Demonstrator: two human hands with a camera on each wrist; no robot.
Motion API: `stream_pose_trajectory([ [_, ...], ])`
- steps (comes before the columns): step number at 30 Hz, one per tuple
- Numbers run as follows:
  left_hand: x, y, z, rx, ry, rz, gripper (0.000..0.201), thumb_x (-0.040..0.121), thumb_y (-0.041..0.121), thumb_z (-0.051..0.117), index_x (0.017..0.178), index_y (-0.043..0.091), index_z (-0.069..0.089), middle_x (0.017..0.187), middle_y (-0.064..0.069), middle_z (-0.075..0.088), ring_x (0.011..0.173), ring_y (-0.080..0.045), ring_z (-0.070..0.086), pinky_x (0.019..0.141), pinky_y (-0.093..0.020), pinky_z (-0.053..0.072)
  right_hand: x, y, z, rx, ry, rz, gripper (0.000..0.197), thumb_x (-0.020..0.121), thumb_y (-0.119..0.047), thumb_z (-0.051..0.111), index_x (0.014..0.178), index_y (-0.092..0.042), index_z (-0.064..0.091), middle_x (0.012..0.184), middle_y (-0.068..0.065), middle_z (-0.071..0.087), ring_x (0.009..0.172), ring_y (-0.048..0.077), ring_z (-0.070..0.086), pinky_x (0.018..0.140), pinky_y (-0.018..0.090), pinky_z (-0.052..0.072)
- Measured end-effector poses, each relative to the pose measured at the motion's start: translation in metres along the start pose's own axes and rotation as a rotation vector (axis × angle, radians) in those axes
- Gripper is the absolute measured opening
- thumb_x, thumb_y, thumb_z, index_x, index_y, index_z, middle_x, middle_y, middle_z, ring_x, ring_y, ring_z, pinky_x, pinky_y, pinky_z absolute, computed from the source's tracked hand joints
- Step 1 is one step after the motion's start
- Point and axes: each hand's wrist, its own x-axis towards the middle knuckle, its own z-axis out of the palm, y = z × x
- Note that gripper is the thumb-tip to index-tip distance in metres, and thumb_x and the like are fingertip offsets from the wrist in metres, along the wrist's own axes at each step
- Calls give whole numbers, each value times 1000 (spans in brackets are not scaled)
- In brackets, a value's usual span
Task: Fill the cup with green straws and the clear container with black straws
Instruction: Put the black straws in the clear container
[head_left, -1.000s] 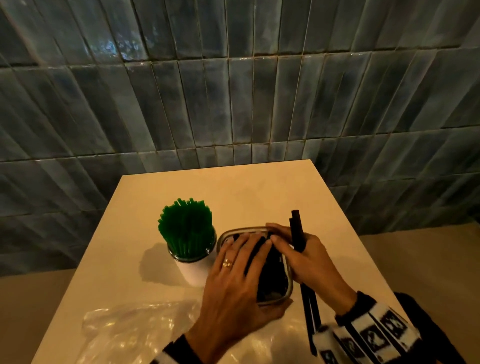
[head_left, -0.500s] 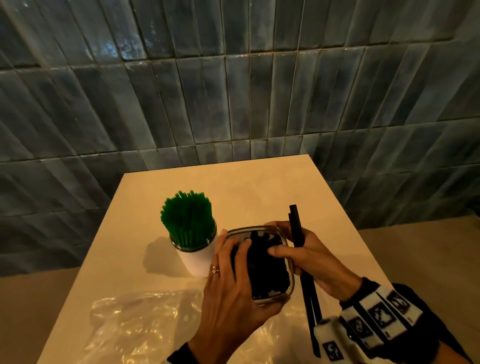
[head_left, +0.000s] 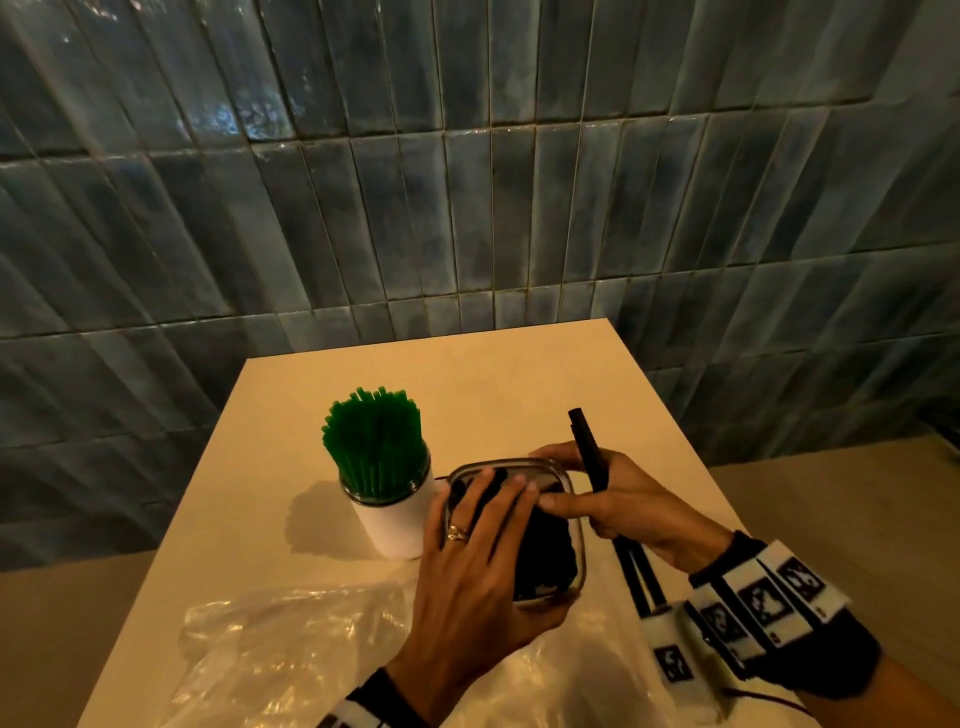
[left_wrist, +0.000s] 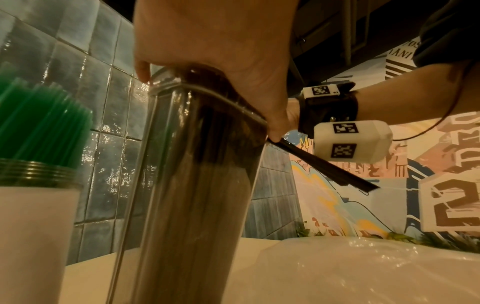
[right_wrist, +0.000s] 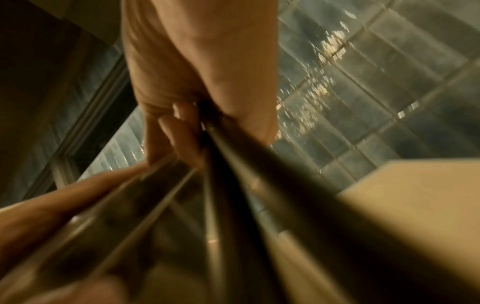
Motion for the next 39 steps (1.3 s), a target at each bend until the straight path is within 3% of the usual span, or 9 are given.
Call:
stream_pose_trajectory([
  [3,2,-2,0,-44,72,15,76,68,64,66,124,13,54,124,-5,60,125,-27,45,109,-48,28,-4,-18,-12,-50,99,-91,19,94,-14,51,103,-20,67,90,-12,65,38,0,41,38,11,31],
  [6,4,-2,-2,-81,86,35,74,66,60,69,120,10,60,120,-5,61,121,-27,47,103,-46,37,-12,-48,-30,198,225,-339,27,97,-13,42,94,-18,69,86,-1,69,37,5,37,37,17,35],
  [8,4,-1,-2,-92,75,30,74,65,59,71,120,10,60,120,-5,61,121,-27,47,101,-46,39,-21,-69,-41,344,266,-540,33,92,-18,42,84,-16,73,82,2,71,50,14,57,54,25,52],
  [11,4,-1,-2,-93,67,22,75,65,60,70,121,12,55,120,-4,60,119,-26,48,101,-45,40,-32,-86,-48,219,358,-693,50,90,-30,31,67,-16,72,78,0,73,84,20,66,77,25,51],
  [14,4,-1,-2,-82,65,15,78,64,62,69,122,13,51,119,-5,60,118,-26,48,103,-43,37,-40,-86,-43,42,489,-699,49,93,-34,28,66,-15,64,63,-1,68,53,13,56,45,19,42],
  [16,4,-1,-2,-77,71,16,78,64,63,68,121,13,51,118,-6,60,116,-26,48,104,-41,36,-41,-81,-39,35,524,-691,48,94,-36,31,66,-14,64,53,4,61,40,9,49,36,17,37],
  [22,4,-1,-2,-65,66,17,80,63,65,67,121,13,49,117,-6,60,115,-26,48,106,-37,29,-36,-61,-27,39,504,-624,43,93,-32,42,66,-9,66,53,19,58,37,17,51,35,21,42],
  [29,3,-1,-1,-60,71,15,80,64,67,66,121,12,51,118,-6,59,116,-26,47,105,-38,32,-30,-44,-35,13,618,-496,41,95,-28,49,64,-9,68,46,18,58,36,22,53,37,23,45],
  [39,6,1,-2,-71,57,3,81,63,68,66,121,12,51,118,-6,59,115,-26,48,105,-38,33,-36,-45,-34,-39,660,-538,34,95,-26,50,70,-9,66,52,13,61,37,23,55,36,21,45],
])
